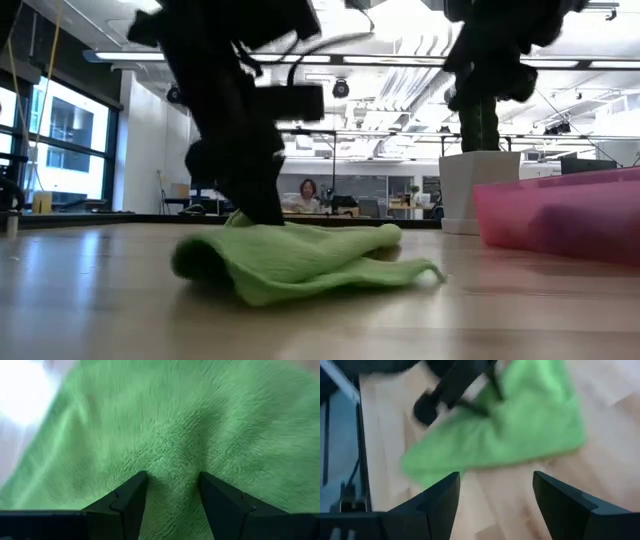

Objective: Roll microfiber towels into tight, uniform cylinder then place into a basket
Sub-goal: Fold the green microfiber towel

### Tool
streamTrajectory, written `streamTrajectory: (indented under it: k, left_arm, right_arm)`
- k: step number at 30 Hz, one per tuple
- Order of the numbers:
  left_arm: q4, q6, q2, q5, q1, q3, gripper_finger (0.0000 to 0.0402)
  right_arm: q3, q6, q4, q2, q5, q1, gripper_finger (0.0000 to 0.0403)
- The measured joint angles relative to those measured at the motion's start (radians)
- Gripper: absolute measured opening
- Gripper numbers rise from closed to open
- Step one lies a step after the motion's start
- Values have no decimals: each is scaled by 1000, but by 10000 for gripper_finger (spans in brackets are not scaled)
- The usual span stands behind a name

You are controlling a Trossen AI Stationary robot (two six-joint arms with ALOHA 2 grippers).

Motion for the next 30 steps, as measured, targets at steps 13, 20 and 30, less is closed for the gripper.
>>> streamTrajectory:
  k: [13,20,30]
  left_arm:
    - [-14,-146,34,142,113,6,172]
    - [-90,-256,33,90,154,6,172]
    - [-125,-497,35,52,120,3,172]
  right_arm:
    - [0,187,237,279,-180,31,243]
    - [0,194,252,302,-149,51,243]
    - [0,207,159,302,8,28,243]
